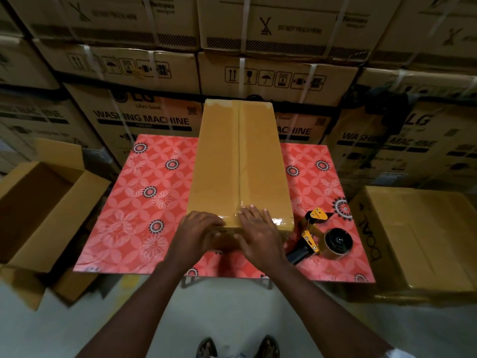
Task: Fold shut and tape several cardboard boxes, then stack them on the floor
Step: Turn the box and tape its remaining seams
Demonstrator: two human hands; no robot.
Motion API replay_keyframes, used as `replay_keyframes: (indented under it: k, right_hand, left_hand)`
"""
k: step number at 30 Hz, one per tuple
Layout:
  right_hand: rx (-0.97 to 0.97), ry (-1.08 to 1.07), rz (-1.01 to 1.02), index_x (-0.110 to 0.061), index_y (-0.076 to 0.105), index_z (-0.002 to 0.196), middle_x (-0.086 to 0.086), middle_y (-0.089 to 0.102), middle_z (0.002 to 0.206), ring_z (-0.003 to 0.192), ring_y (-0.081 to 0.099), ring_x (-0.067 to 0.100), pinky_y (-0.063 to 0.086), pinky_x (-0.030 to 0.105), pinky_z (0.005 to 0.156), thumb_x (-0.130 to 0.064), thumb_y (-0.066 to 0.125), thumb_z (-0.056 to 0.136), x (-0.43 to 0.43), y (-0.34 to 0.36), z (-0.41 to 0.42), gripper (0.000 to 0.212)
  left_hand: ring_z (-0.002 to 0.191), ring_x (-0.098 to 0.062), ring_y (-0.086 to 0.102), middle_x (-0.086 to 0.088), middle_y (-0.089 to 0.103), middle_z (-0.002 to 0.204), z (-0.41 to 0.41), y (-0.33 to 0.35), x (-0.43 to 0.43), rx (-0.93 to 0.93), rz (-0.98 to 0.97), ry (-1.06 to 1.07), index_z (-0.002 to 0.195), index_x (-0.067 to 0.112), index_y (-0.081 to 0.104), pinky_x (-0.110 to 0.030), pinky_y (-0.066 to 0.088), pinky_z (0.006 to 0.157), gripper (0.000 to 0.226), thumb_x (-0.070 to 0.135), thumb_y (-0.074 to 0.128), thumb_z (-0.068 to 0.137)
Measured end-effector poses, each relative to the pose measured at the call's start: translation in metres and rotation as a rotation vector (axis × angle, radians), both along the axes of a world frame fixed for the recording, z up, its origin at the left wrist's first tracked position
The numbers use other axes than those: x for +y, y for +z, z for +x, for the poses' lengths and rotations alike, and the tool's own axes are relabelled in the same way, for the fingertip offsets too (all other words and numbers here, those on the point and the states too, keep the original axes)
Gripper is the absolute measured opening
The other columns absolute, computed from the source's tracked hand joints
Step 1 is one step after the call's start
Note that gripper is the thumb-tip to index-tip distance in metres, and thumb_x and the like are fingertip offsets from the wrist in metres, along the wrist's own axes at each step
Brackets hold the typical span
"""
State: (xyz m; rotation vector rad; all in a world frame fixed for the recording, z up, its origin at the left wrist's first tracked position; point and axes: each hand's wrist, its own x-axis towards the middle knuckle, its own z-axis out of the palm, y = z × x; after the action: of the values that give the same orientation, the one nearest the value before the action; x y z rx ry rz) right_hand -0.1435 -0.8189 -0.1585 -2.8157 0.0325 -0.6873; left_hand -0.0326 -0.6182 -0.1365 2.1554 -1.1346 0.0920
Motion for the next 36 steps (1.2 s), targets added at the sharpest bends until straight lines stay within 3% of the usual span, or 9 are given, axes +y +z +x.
replay_keyframes:
  k: [6, 11, 15, 17, 21, 24, 26, 29, 36]
  right_hand:
    - [0.065, 0.035, 0.076, -0.011, 0.060, 0.138, 0.006, 0.059, 0.144, 0.139, 0.049, 0.025, 0.033, 0.053, 0.118, -0.042, 0.051, 0.100, 0.031, 0.018, 0.034, 0.050]
    - [0.056, 0.076, -0.100, -0.012, 0.056, 0.142, 0.005, 0.056, 0.147, 0.139, 0.050, 0.024, 0.028, 0.055, 0.120, -0.028, 0.065, 0.094, 0.025, 0.008, 0.019, 0.051]
    - [0.018, 0.054, -0.007, -0.013, 0.060, 0.138, 0.003, 0.059, 0.144, 0.138, 0.050, 0.022, 0.023, 0.056, 0.122, -0.037, 0.059, 0.096, 0.039, 0.017, 0.030, 0.049]
    - [0.002, 0.079, 0.033, -0.012, 0.063, 0.135, 0.004, 0.062, 0.141, 0.135, 0.052, 0.023, 0.028, 0.055, 0.120, -0.038, 0.060, 0.096, 0.052, 0.023, 0.044, 0.047]
    - [0.031, 0.100, 0.044, -0.009, 0.064, 0.133, 0.009, 0.061, 0.141, 0.134, 0.055, 0.027, 0.038, 0.054, 0.115, -0.026, 0.060, 0.096, 0.065, 0.015, 0.053, 0.041]
    - [0.033, 0.116, -0.030, -0.009, 0.060, 0.138, 0.008, 0.057, 0.146, 0.137, 0.052, 0.026, 0.035, 0.050, 0.118, -0.015, 0.066, 0.089, 0.062, 0.008, 0.046, 0.050]
    - [0.045, 0.088, 0.028, -0.010, 0.059, 0.140, 0.007, 0.055, 0.148, 0.140, 0.049, 0.025, 0.027, 0.047, 0.121, -0.019, 0.061, 0.093, 0.066, 0.012, 0.045, 0.049]
    - [0.093, 0.084, 0.163, -0.010, 0.059, 0.140, 0.006, 0.054, 0.149, 0.143, 0.045, 0.024, 0.021, 0.047, 0.124, -0.034, 0.048, 0.099, 0.081, 0.020, 0.053, 0.049]
    - [0.093, -0.053, 0.142, -0.016, 0.063, 0.135, 0.005, 0.057, 0.147, 0.141, 0.046, 0.025, 0.019, 0.049, 0.123, -0.049, 0.042, 0.101, 0.113, 0.013, 0.066, 0.053]
  left_hand:
    - [0.105, -0.020, 0.061, 0.013, 0.069, 0.110, 0.014, -0.005, 0.023, -0.051, -0.035, 0.134, 0.103, 0.025, 0.073, -0.041, 0.044, 0.089, 0.016, 0.025, 0.070, 0.088]
    - [0.110, -0.021, 0.058, 0.010, 0.067, 0.116, 0.016, -0.007, 0.025, 0.018, -0.052, 0.099, 0.108, 0.023, 0.072, -0.019, 0.032, 0.098, 0.033, 0.004, 0.078, 0.081]
    - [0.112, -0.016, 0.058, 0.011, 0.067, 0.116, 0.015, 0.001, 0.032, 0.054, -0.120, 0.145, 0.107, 0.022, 0.074, -0.022, 0.038, 0.098, 0.023, 0.022, 0.077, 0.084]
    - [0.110, -0.015, 0.059, 0.006, 0.066, 0.112, 0.016, 0.000, 0.038, 0.055, -0.182, 0.217, 0.106, 0.019, 0.074, -0.024, 0.042, 0.097, 0.022, 0.013, 0.079, 0.085]
    - [0.097, -0.008, 0.063, 0.001, 0.057, 0.112, 0.011, -0.006, 0.047, 0.284, -0.282, 0.382, 0.119, 0.018, 0.069, -0.018, 0.052, 0.085, 0.046, 0.004, 0.084, 0.078]
    - [0.085, -0.009, 0.065, -0.003, 0.063, 0.102, -0.002, -0.011, 0.047, 0.493, -0.376, 0.509, 0.115, 0.021, 0.062, -0.014, 0.053, 0.075, 0.048, -0.002, 0.082, 0.078]
    - [0.083, -0.015, 0.066, -0.006, 0.067, 0.095, -0.012, -0.011, 0.042, 0.604, -0.456, 0.538, 0.109, 0.017, 0.061, -0.017, 0.054, 0.074, 0.042, -0.005, 0.080, 0.079]
    - [0.083, -0.008, 0.067, -0.004, 0.068, 0.094, -0.026, -0.007, 0.031, 0.681, -0.537, 0.567, 0.111, 0.011, 0.059, -0.016, 0.054, 0.075, 0.038, -0.008, 0.076, 0.082]
    - [0.086, 0.001, 0.067, 0.008, 0.068, 0.098, -0.041, -0.015, 0.014, 0.683, -0.582, 0.741, 0.110, 0.016, 0.060, -0.009, 0.048, 0.075, 0.032, -0.005, 0.069, 0.088]
